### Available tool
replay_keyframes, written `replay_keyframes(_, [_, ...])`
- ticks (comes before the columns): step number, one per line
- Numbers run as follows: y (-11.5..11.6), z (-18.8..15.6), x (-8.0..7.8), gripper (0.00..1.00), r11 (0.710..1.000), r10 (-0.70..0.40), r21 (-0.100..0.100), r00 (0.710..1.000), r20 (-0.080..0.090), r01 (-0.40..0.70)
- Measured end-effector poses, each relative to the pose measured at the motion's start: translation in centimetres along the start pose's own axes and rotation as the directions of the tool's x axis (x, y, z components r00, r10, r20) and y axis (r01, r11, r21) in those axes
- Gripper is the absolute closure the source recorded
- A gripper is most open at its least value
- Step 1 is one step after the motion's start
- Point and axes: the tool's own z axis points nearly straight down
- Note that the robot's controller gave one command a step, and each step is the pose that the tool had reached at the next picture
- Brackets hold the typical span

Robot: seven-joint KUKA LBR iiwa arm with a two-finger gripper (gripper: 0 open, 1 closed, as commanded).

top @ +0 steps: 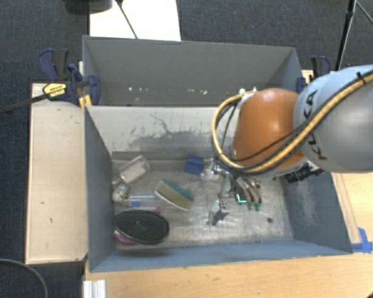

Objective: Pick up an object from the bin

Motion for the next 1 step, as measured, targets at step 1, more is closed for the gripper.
replay_keyframes(1, [10.66, 6.85, -3.91, 0.00, 0.924, 0.383, -0.007, 0.924, 0.019, -0.383])
